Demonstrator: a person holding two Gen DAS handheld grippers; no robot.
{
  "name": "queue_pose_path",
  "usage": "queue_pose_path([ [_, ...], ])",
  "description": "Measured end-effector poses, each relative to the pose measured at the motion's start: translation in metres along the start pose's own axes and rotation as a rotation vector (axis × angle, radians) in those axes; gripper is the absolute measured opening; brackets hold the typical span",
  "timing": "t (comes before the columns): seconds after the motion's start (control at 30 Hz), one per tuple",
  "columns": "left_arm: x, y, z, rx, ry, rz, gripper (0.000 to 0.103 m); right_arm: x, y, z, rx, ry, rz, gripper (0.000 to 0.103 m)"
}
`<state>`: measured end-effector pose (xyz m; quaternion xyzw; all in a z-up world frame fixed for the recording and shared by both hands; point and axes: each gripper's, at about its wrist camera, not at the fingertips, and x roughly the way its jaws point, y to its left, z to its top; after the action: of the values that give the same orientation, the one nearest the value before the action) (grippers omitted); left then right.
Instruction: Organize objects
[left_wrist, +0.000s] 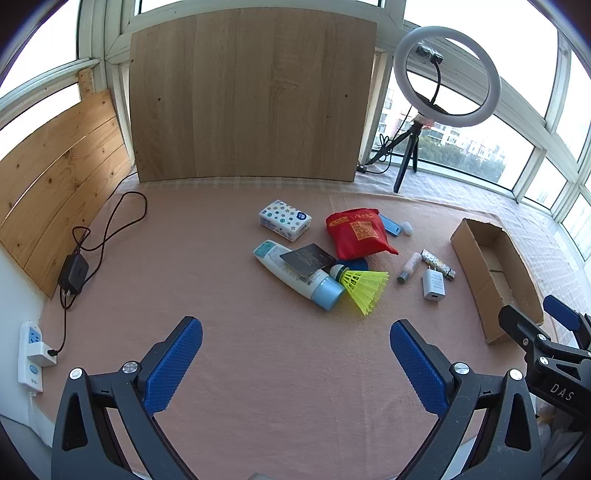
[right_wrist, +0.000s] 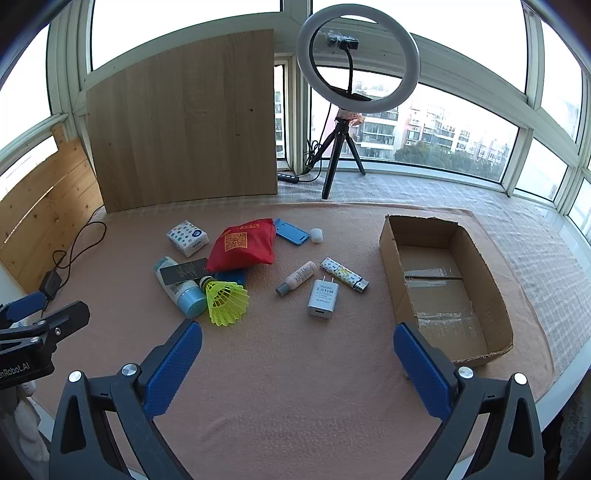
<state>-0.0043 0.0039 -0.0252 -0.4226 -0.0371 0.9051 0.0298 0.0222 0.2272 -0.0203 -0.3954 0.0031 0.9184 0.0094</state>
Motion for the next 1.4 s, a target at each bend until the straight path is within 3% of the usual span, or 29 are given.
queue_pose_path([
  [1.4,0.0034,-0.0041,-0.0015,0.014,0.006,-0.013,0.103,0.0036,-0.0012,-0.0016,0.017,0.021,0.007,0.103],
])
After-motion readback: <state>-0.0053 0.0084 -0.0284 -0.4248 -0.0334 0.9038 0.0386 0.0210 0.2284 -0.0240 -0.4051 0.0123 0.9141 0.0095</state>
